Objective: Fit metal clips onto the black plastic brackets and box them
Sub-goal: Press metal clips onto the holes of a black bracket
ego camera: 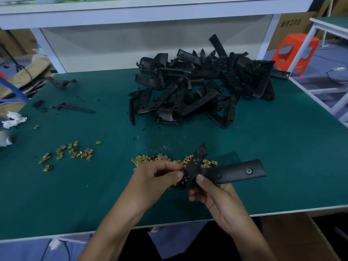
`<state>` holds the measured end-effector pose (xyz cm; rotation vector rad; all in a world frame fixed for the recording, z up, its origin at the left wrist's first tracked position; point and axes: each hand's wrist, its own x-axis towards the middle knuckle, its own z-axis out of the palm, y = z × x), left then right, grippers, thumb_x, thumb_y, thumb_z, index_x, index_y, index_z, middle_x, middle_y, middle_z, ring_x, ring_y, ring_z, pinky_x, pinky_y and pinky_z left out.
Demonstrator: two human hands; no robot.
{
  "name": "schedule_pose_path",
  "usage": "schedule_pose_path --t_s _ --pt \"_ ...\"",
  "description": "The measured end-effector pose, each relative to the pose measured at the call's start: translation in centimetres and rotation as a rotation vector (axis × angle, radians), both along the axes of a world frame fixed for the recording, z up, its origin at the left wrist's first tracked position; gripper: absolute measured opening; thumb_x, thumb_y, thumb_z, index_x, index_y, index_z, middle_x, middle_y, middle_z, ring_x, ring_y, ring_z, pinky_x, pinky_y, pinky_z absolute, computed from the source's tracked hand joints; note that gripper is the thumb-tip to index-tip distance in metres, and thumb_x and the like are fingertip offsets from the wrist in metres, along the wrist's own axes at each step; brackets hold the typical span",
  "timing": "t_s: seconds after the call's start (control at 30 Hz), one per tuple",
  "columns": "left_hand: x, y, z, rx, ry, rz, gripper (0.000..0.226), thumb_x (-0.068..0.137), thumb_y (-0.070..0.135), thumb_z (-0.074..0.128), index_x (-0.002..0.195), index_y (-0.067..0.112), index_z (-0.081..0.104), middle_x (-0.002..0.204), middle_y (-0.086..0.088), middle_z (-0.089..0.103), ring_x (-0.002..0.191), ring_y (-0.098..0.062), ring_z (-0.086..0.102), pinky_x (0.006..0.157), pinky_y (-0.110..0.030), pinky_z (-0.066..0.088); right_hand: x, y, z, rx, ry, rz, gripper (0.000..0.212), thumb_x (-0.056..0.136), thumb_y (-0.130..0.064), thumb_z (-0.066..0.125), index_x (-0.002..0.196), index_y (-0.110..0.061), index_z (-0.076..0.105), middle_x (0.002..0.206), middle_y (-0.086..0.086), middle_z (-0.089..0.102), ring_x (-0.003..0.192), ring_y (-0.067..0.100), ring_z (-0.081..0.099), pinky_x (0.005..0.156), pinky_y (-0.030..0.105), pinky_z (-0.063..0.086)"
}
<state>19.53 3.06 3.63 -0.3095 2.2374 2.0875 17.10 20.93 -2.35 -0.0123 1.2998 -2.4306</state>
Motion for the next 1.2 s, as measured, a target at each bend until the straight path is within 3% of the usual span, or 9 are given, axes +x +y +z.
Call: schedule_pose_path --t_s 0.1,0.27,0.53,0.67,0.77,0.83,1.0,1.1,1.2 --pt "0.4 0.2 -0.2 -0.11 0.061 0.021 0.026 0.087 0.013 0.077 0.089 0.038 0.082 0.09 0.012 0.077 0.079 0.002 0.067 0.069 -0.009 0.047 0.2 -0.2 -0.1 0.008 0.027 -0.025 0.017 0.082 -0.02 0.074 0.093 -0.008 0.078 0.089 0.02 0.071 0.07 0.024 0.068 0.061 0.033 0.058" --pt "1.6 1.1 -1.0 -0.51 0.137 0.063 0.039 0.079 0.047 0.081 0.115 0.053 0.066 0.11 0.036 0.058 0.104 0.014 0.056 0.076 -0.006 0.043 0.5 -0.4 -0.1 0.068 0.051 -0.069 0.048 0.072 -0.045 0.088 0.101 -0.009 0.078 0.1 0.02 0.074 0.085 0.026 0.071 0.075 0.035 0.059" --pt "1.3 2.8 -1.8 -0.531 0.18 0.087 0.02 0.093 0.032 0.07 0.111 0.04 0.068 0.102 0.023 0.058 0.102 0.003 0.057 0.082 -0.017 0.045 0.3 -0.6 -0.1 0.103 0.05 -0.127 0.032 0.081 -0.03 0.073 0.105 -0.009 0.078 0.104 0.022 0.074 0.088 0.026 0.071 0.078 0.035 0.059" --pt "1.1 2.7 -2.2 -0.524 0.214 0.054 0.025 0.094 0.036 0.068 0.118 0.039 0.069 0.103 0.021 0.06 0.103 0.003 0.057 0.078 -0.008 0.041 0.2 -0.5 -0.3 0.064 0.023 -0.135 0.032 0.082 -0.028 0.073 0.106 -0.008 0.078 0.107 0.023 0.073 0.09 0.028 0.071 0.078 0.035 0.059" --pt "0.8 1.0 -2.0 -0.496 0.27 0.008 0.019 0.099 0.044 0.059 0.113 0.053 0.066 0.105 0.024 0.064 0.105 0.0 0.06 0.081 -0.011 0.044 0.2 -0.3 -0.4 0.016 -0.013 -0.133 0.026 0.083 -0.023 0.071 0.103 -0.007 0.078 0.104 0.022 0.073 0.085 0.026 0.07 0.073 0.033 0.059" --pt "0.8 -1.6 -2.7 -0.582 0.273 0.114 0.016 0.097 0.039 0.061 0.108 0.042 0.072 0.101 0.021 0.068 0.1 -0.003 0.063 0.083 -0.018 0.048 0.1 -0.3 -0.4 -0.007 -0.029 -0.139 0.021 0.083 -0.02 0.07 0.097 -0.006 0.079 0.096 0.021 0.073 0.079 0.025 0.07 0.068 0.031 0.059" --pt "0.5 -7.1 -4.9 -0.927 0.046 0.286 0.006 0.092 0.027 0.071 0.089 0.023 0.067 0.087 0.008 0.064 0.089 -0.02 0.06 0.077 -0.036 0.044 -0.1 -0.3 -0.4 -0.01 -0.007 -0.108 0.022 0.079 -0.021 0.073 0.093 -0.006 0.08 0.089 0.02 0.071 0.077 0.025 0.07 0.067 0.03 0.059" --pt "0.0 -7.2 -5.5 -0.901 -0.016 0.245 0.012 0.09 0.03 0.073 0.089 0.02 0.067 0.086 0.004 0.063 0.088 -0.022 0.057 0.082 -0.04 0.046 -0.1 -0.3 -0.4 0.004 -0.003 -0.09 0.021 0.079 -0.022 0.072 0.093 -0.007 0.08 0.088 0.019 0.072 0.078 0.024 0.071 0.068 0.03 0.059" --pt "-0.4 -7.1 -5.5 -0.801 -0.019 0.23 0.012 0.092 0.024 0.072 0.083 0.023 0.063 0.082 0.005 0.062 0.082 -0.018 0.058 0.069 -0.032 0.042 -0.1 -0.2 -0.4 0.013 0.002 -0.079 0.021 0.08 -0.023 0.072 0.093 -0.008 0.08 0.088 0.018 0.072 0.078 0.024 0.071 0.069 0.03 0.059"
